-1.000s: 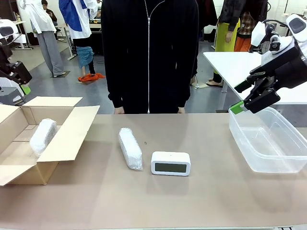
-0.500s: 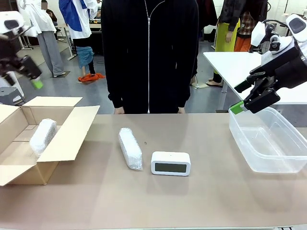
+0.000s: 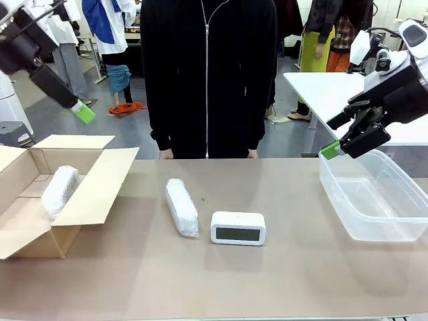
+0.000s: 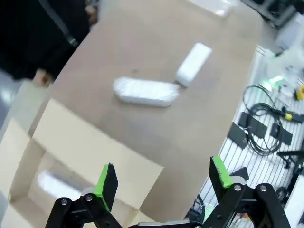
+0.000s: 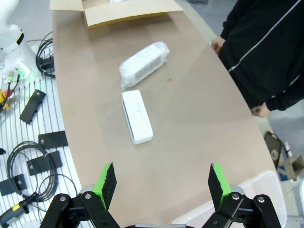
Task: Separate and place wrapped and unwrapped clocks.
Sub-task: Pick up the Digital clock indicated by the person.
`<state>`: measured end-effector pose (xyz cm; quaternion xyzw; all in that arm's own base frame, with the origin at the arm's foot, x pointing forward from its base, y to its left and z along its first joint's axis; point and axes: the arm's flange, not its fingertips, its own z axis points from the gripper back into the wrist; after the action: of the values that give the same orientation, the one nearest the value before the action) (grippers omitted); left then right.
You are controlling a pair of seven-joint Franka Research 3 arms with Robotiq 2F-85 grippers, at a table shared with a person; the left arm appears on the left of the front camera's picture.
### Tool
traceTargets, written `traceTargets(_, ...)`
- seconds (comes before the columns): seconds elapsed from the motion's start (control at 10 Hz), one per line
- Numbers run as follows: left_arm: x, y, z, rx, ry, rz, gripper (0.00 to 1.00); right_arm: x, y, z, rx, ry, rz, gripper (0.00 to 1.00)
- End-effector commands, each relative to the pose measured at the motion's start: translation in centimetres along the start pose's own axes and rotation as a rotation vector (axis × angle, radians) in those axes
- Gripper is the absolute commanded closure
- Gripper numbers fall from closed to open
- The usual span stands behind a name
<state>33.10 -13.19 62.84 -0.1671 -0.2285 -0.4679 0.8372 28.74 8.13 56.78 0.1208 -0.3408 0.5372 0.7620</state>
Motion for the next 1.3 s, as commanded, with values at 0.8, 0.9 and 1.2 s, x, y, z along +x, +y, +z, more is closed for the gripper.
traceTargets(0.8,-4.4,-0.8,-4.7,-0.026,-0.063,-0.279,0.00,0.1,0.0,-0.2,0.021,-0.017,-0.014,0.00)
traceTargets(0.9,-4.4,-0.8,-4.7,-0.026,-0.063,-0.279,0.00,0.1,0.0,-0.2,0.021,-0.017,-0.014,0.00)
traceTargets(1.2,-4.4,-0.8,-4.7,-0.026,-0.063,-0.279,0.00,0.1,0.0,-0.2,0.021,-0.017,-0.014,0.00)
